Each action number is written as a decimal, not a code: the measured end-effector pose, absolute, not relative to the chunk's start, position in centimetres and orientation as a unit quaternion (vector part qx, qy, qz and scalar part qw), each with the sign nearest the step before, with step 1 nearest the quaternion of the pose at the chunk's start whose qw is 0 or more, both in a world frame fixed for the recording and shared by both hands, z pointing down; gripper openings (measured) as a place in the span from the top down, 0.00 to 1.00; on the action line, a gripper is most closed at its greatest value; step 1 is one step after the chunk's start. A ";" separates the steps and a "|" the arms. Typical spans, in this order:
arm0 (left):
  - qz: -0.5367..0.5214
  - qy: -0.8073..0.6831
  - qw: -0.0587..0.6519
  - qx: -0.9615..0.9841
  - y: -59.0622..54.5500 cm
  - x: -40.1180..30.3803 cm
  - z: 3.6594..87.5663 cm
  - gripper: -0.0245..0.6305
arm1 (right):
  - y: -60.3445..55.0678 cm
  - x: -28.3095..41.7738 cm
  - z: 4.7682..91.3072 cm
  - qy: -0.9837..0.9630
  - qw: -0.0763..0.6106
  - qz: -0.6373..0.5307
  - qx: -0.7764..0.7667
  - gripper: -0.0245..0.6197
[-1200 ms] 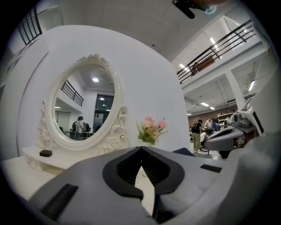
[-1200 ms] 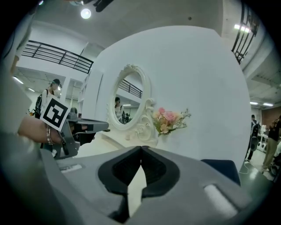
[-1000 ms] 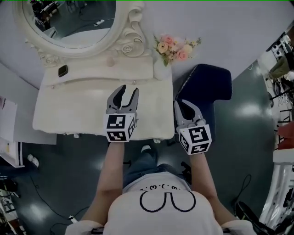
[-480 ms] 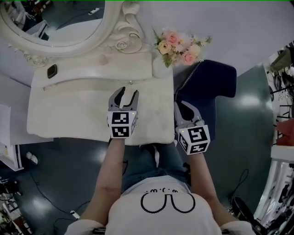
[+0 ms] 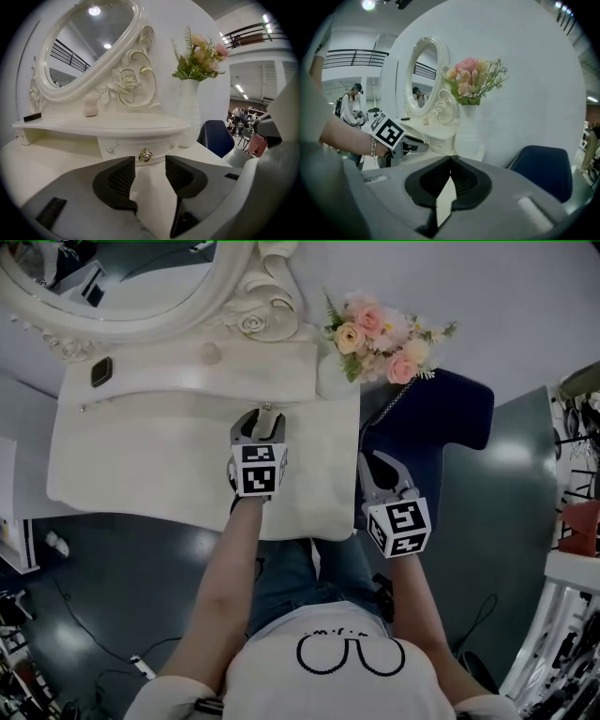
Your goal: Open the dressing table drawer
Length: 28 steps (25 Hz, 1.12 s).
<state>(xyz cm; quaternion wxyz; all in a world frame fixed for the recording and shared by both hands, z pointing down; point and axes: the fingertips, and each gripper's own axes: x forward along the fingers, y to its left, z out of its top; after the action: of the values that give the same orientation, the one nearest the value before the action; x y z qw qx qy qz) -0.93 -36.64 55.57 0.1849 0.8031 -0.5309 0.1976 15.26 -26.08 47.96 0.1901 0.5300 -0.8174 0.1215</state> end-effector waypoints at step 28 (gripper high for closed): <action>0.210 -0.531 0.204 0.795 -33.9 -2.4 56.7 0.83 | -25.9 12.8 47.9 -0.837 0.199 0.106 0.498 0.96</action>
<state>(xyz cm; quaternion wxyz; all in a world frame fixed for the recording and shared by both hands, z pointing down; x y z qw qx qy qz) -2.41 -33.93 56.66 0.2038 0.7953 -0.5308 0.2103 12.78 -25.88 47.86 0.1995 0.4980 -0.8372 0.1060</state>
